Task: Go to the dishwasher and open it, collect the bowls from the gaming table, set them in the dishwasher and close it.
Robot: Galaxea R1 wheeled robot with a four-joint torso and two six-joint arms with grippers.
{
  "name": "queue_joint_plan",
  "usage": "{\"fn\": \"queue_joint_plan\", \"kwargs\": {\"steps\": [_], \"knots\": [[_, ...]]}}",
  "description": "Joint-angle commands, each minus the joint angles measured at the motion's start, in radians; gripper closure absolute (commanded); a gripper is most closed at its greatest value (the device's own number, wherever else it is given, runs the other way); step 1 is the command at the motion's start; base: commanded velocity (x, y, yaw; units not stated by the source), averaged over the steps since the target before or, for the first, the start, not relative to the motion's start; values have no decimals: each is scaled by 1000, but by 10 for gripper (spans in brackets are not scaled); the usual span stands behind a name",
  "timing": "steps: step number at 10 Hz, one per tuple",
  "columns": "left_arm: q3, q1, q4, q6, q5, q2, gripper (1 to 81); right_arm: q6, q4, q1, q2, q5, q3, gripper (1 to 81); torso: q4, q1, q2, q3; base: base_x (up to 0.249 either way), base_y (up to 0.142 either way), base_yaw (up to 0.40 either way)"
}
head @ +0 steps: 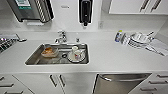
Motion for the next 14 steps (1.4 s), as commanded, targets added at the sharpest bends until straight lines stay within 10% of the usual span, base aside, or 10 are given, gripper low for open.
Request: {"fn": "queue_joint_plan", "kwargs": {"steps": [1,5,7,14], "knots": [[24,-81,22,-3,33,-54,10,75,7,129,-99,-25,75,10,0,64,-99,0,0,0,0],[-1,-95,18,-3,59,-37,10,299,24,193,-185,-31,75,10,0,150,-237,0,0,0,0],[-16,-95,25,-3,63,-11,10,301,163,261,-223,-42,68,10,0,256,-403,0,0,0,0],[24,-147,29,-1,62,-15,10,302,320,421,-187,-220,-55,10,0,283,-454,0,0,0,0]]}}
